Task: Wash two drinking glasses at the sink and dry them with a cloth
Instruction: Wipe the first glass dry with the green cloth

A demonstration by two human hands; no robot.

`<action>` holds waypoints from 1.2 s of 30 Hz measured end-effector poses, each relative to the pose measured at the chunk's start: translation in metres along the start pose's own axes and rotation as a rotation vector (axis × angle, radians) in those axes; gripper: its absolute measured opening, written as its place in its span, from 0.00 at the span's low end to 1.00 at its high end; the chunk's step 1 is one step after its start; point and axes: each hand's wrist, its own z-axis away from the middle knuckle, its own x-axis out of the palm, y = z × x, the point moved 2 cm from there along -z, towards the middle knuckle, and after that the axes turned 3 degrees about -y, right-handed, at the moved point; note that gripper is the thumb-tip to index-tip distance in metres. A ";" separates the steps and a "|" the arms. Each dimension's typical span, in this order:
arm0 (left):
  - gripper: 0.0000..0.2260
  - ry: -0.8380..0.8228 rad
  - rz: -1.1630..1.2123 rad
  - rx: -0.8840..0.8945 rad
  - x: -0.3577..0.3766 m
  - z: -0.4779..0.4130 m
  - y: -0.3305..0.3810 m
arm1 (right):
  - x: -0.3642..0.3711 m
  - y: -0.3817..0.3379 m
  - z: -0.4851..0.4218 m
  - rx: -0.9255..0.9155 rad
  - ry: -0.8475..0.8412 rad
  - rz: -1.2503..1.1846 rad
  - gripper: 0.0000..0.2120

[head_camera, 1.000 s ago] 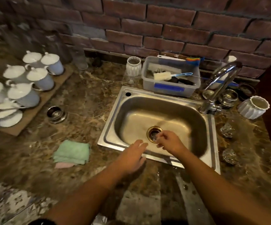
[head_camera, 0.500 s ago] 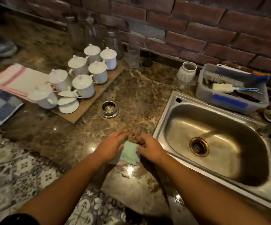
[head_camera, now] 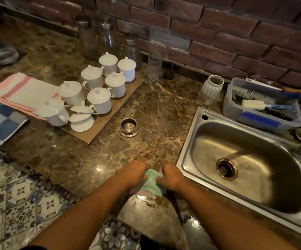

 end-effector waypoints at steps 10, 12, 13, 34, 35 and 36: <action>0.07 -0.096 0.446 0.198 -0.065 -0.003 0.050 | -0.072 0.038 0.063 -0.088 0.100 -0.702 0.08; 0.05 -0.105 0.616 0.247 -0.083 -0.004 0.071 | -0.096 0.050 0.080 -0.098 0.128 -0.762 0.07; 0.04 -0.113 0.724 0.271 -0.091 -0.004 0.084 | -0.107 0.057 0.090 -0.105 0.159 -0.820 0.07; 0.08 -0.481 0.402 0.461 -0.164 -0.002 0.448 | -0.184 0.266 0.293 -0.604 -0.048 -1.855 0.31; 0.08 -0.471 0.346 0.454 -0.159 -0.006 0.462 | -0.181 0.276 0.297 -0.601 -0.042 -1.892 0.32; 0.08 -0.456 0.296 0.451 -0.153 -0.012 0.476 | -0.176 0.287 0.301 -0.586 -0.030 -1.920 0.34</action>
